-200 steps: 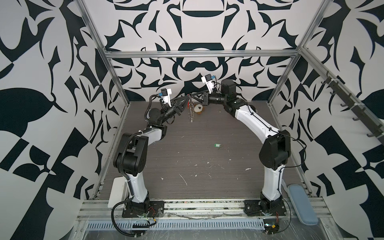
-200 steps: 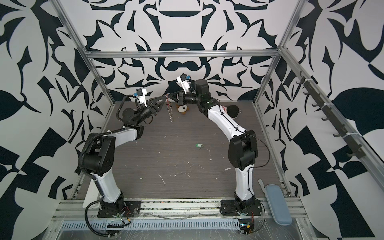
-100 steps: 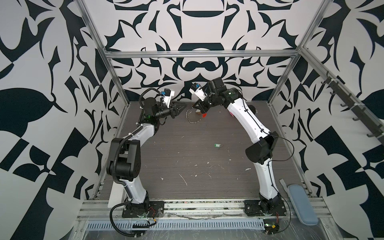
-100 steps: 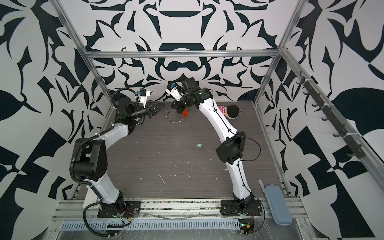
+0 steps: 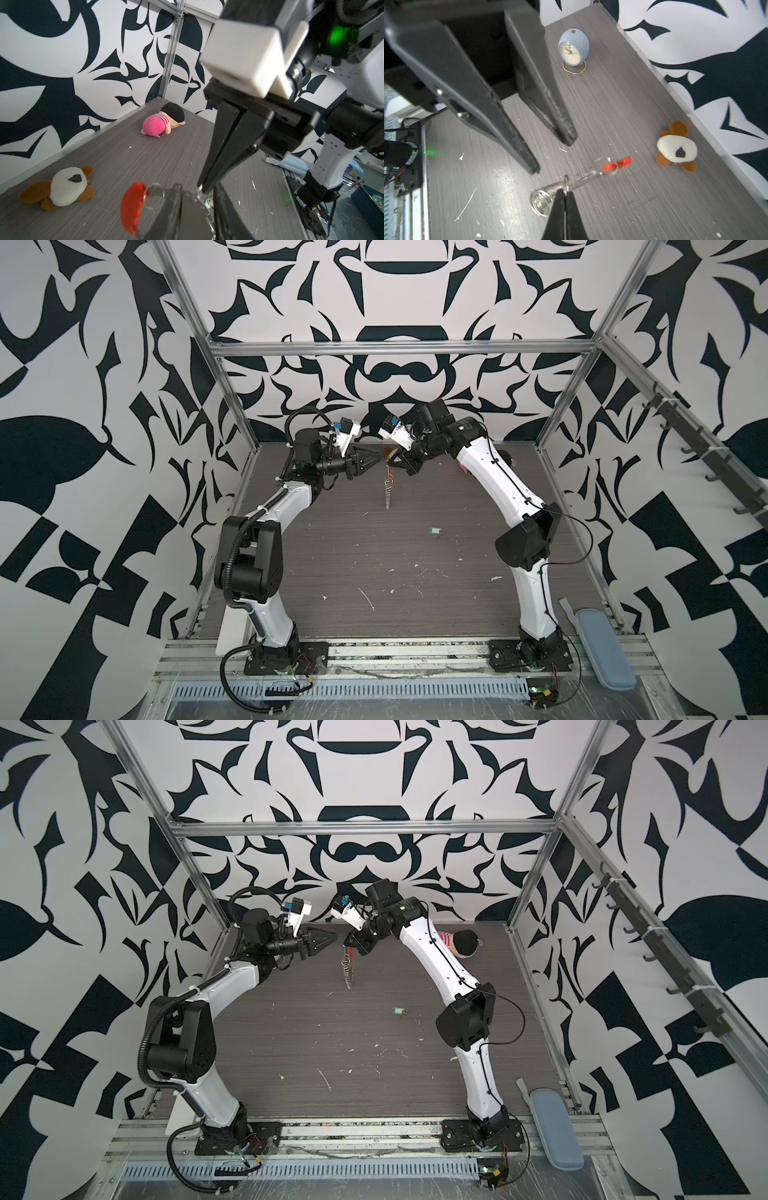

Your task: Put the keys on the keyring

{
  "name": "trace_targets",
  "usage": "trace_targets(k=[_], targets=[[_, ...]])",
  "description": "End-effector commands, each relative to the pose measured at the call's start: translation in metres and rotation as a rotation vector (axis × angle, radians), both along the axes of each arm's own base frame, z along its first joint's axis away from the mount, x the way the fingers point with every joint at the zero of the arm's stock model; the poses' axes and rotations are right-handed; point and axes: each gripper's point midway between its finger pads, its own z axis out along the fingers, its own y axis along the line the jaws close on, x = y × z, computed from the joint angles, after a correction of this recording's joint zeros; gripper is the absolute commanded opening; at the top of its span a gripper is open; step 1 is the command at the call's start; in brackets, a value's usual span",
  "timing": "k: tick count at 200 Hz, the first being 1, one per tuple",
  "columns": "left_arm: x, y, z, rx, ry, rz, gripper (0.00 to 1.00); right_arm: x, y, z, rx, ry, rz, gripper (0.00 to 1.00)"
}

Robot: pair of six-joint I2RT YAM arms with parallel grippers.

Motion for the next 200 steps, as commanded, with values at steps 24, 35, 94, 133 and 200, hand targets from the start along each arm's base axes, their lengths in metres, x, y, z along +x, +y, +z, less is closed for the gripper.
trace_targets(k=[24,35,94,133,200], targets=[[0.001,-0.012,0.005,-0.004,-0.006,-0.059,0.27,-0.015,0.006,0.048,0.111,-0.093,0.066,0.0],[0.002,-0.013,0.003,-0.004,-0.003,-0.062,0.27,-0.014,0.005,0.051,0.116,-0.1,0.067,0.0],[-0.004,-0.005,-0.002,0.03,-0.01,-0.05,0.3,-0.014,0.005,0.053,0.134,-0.092,0.067,0.0],[-0.006,-0.002,-0.004,0.029,0.008,-0.064,0.29,-0.023,0.005,0.059,0.159,-0.078,0.085,0.0],[-0.015,0.0,-0.007,0.027,0.028,-0.083,0.25,-0.025,0.011,0.071,0.228,-0.055,0.103,0.0]])
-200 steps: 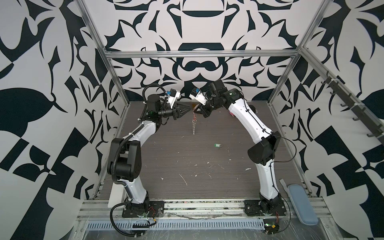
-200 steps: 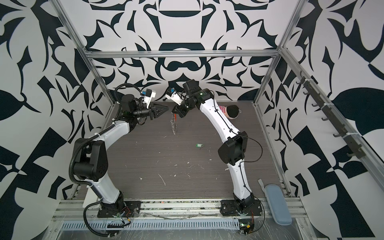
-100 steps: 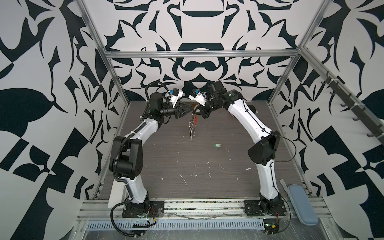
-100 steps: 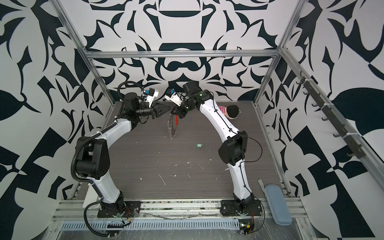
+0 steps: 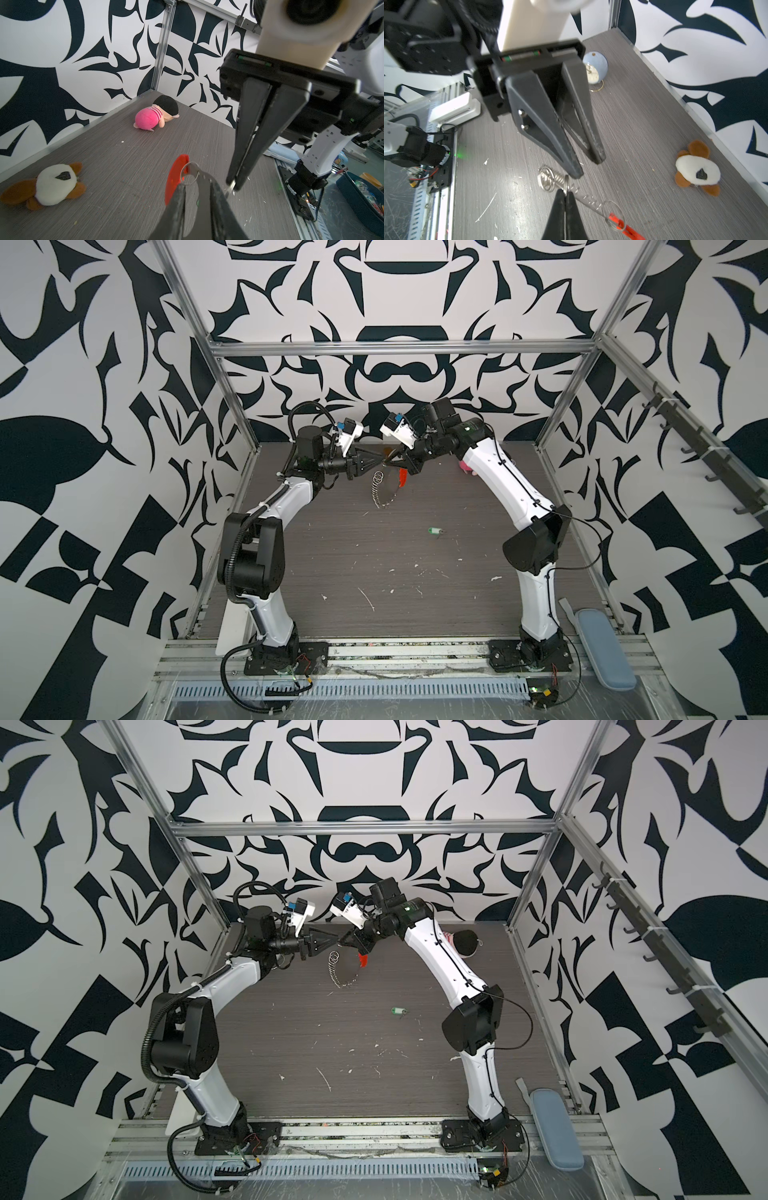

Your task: Put the keys on the keyring

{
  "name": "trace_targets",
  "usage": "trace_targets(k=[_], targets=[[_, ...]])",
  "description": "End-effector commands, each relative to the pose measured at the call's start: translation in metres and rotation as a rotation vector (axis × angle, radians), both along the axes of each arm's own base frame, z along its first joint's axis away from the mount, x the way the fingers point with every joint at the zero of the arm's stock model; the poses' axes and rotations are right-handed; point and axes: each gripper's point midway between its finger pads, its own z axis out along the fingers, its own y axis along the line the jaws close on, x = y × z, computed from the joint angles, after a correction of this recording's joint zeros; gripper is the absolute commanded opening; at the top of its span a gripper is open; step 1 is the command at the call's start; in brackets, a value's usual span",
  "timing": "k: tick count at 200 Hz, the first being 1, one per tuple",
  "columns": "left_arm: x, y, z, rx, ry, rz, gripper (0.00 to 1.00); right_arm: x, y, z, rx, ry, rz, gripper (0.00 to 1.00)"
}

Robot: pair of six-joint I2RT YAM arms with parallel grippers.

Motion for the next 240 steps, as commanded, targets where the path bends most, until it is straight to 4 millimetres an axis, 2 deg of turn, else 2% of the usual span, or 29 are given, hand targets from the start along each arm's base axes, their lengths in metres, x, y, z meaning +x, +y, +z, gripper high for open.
trace_targets(k=[1,41,94,164,240], targets=[[-0.012,0.003,0.006,-0.004,-0.007,-0.026,0.24,-0.007,0.003,0.044,0.103,-0.063,0.027,0.0],[-0.013,0.008,0.015,-0.013,-0.024,-0.015,0.29,-0.007,0.003,0.043,0.097,-0.053,0.025,0.0],[-0.008,0.03,0.036,-0.063,-0.055,0.042,0.33,-0.005,0.0,0.034,0.077,-0.043,0.012,0.0],[-0.012,0.01,0.029,-0.087,-0.023,-0.019,0.32,-0.004,0.005,0.047,0.119,-0.053,0.023,0.0],[-0.01,0.006,0.031,-0.106,0.002,-0.051,0.29,-0.006,0.005,0.054,0.133,-0.059,0.028,0.0]])
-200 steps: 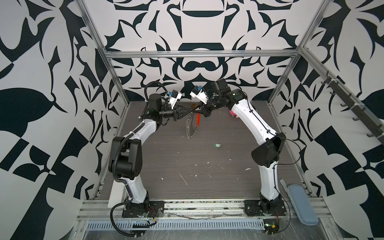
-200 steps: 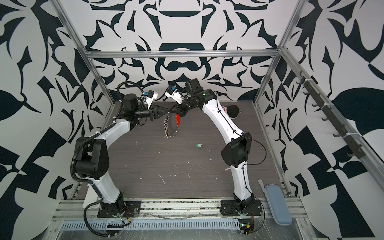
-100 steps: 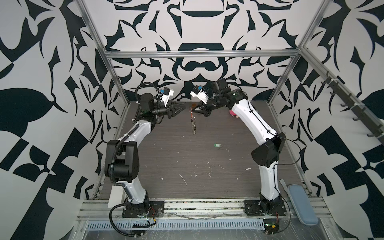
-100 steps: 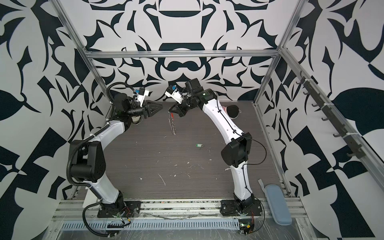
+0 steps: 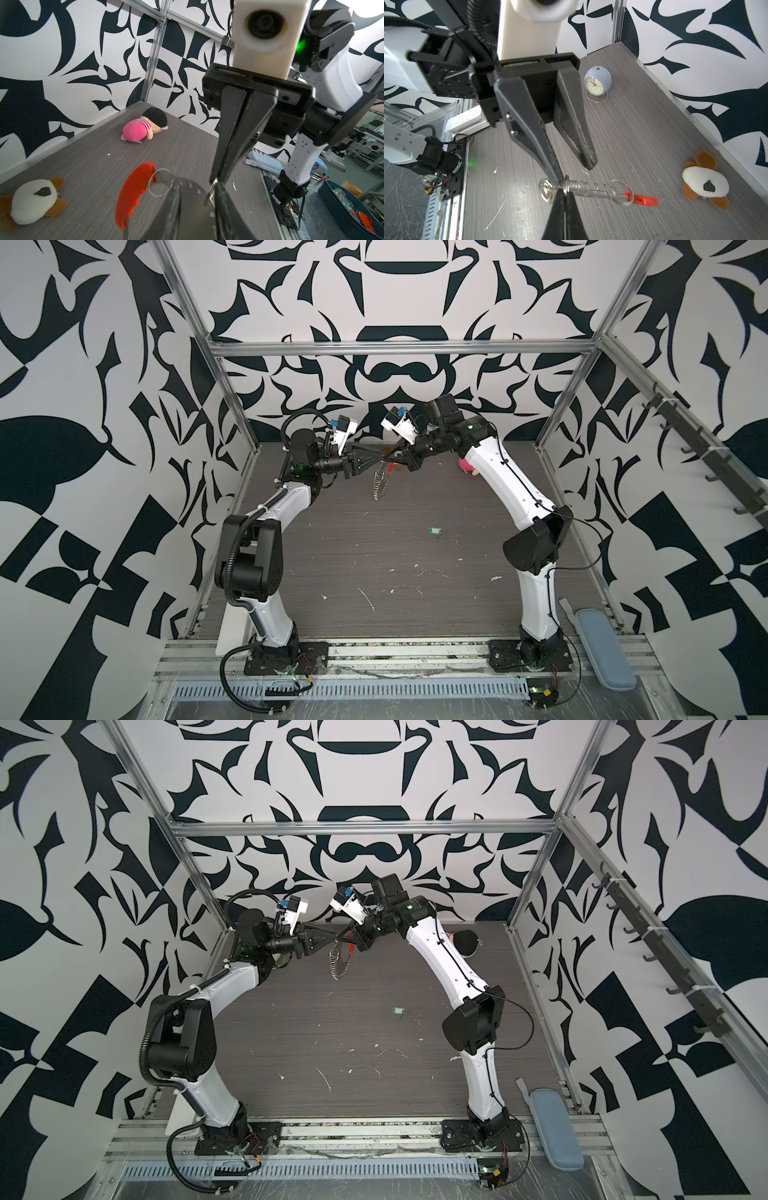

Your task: Put the keys on the keyring

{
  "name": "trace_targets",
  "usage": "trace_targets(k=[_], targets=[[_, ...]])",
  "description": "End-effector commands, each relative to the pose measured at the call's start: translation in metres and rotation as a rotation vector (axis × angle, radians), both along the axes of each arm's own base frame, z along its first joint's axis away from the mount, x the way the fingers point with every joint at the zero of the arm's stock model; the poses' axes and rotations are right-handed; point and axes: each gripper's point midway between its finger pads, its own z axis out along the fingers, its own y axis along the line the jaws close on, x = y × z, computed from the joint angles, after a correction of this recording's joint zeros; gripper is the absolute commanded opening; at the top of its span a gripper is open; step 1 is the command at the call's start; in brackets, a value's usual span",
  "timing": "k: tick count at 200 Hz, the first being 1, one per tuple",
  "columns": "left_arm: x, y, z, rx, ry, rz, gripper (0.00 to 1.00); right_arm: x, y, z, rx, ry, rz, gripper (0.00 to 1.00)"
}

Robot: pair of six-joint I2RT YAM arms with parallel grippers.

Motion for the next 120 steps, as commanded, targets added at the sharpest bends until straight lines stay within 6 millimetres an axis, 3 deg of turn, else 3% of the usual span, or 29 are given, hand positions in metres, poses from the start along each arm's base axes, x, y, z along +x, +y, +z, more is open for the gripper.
trace_targets(k=[1,93,120], targets=[[-0.0011,-0.0009,0.0086,-0.014,-0.023,-0.025,0.3,-0.0046,0.0025,0.0377,0.078,-0.07,0.019,0.0],[-0.0042,-0.0069,0.0077,-0.026,0.001,-0.062,0.27,-0.0052,0.0054,0.0391,0.097,-0.057,0.027,0.0],[-0.0057,-0.0102,0.0081,-0.03,0.005,-0.082,0.16,-0.0051,0.0055,0.0398,0.1,-0.057,0.028,0.0]])
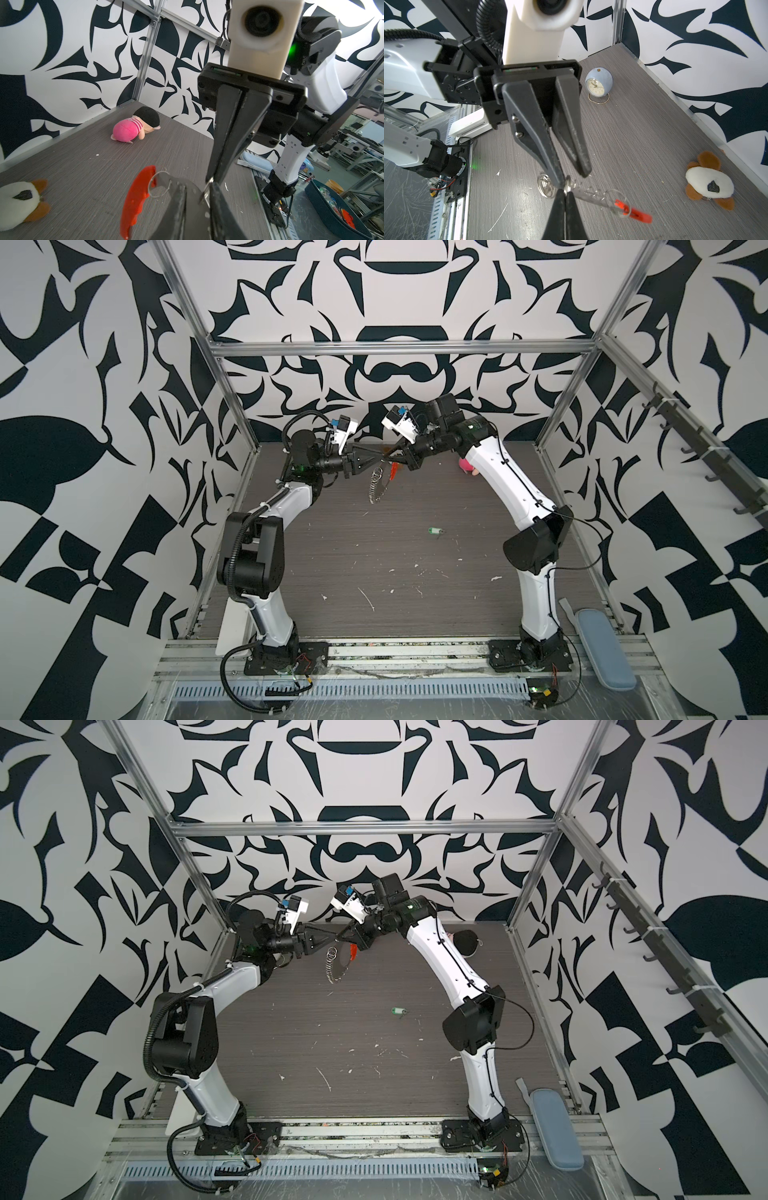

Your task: Put the keys on the keyring

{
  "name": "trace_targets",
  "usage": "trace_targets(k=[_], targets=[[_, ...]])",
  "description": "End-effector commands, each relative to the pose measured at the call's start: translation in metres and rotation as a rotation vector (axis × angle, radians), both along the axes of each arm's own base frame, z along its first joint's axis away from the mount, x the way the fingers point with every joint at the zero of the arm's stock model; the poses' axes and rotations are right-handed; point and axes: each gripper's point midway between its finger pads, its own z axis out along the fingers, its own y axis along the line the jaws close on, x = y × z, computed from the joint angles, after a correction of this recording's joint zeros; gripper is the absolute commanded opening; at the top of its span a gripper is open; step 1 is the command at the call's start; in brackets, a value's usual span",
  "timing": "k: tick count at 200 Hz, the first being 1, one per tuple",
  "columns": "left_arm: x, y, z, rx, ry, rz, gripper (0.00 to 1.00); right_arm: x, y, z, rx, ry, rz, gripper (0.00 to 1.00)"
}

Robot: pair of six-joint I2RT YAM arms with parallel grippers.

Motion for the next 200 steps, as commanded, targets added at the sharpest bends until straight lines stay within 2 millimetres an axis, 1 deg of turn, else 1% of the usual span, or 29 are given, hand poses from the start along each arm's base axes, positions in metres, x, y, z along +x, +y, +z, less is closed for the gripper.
trace_targets(k=[1,15,35,44,56,71,108,129,149,185,200], targets=[[-0.0001,-0.0047,0.0055,-0.011,-0.022,-0.033,0.16,-0.0049,0.0049,0.0376,0.085,-0.075,0.03,0.0],[-0.0007,-0.0054,0.0071,-0.016,-0.022,-0.04,0.1,-0.0045,0.005,0.0363,0.084,-0.069,0.029,0.0],[-0.0004,-0.0055,0.008,-0.025,-0.017,-0.044,0.09,-0.0047,0.0056,0.0355,0.085,-0.065,0.031,0.0],[-0.0007,-0.0055,0.0084,-0.031,-0.016,-0.047,0.12,-0.0038,0.0053,0.0358,0.086,-0.068,0.029,0.0],[-0.0011,-0.0054,0.0087,-0.037,-0.013,-0.049,0.19,-0.0048,0.0056,0.0358,0.086,-0.066,0.031,0.0],[-0.0011,-0.0054,0.0088,-0.042,-0.011,-0.051,0.23,-0.005,0.0055,0.0357,0.088,-0.064,0.032,0.0],[-0.0006,-0.0055,0.0099,-0.051,-0.009,-0.054,0.26,-0.0058,0.0059,0.0353,0.088,-0.063,0.035,0.0],[-0.0003,-0.0062,0.0106,-0.053,-0.008,-0.056,0.26,-0.0059,0.006,0.0354,0.09,-0.063,0.036,0.0],[-0.0017,-0.0068,0.0139,-0.058,-0.012,-0.066,0.23,-0.0053,0.0057,0.0358,0.091,-0.067,0.032,0.0],[-0.0054,-0.0087,0.0131,-0.057,-0.008,-0.083,0.08,-0.0014,0.0068,0.0385,0.106,-0.067,0.013,0.0],[-0.0063,-0.009,0.0127,-0.057,-0.007,-0.083,0.07,-0.0004,0.0076,0.0398,0.114,-0.063,0.01,0.0]])
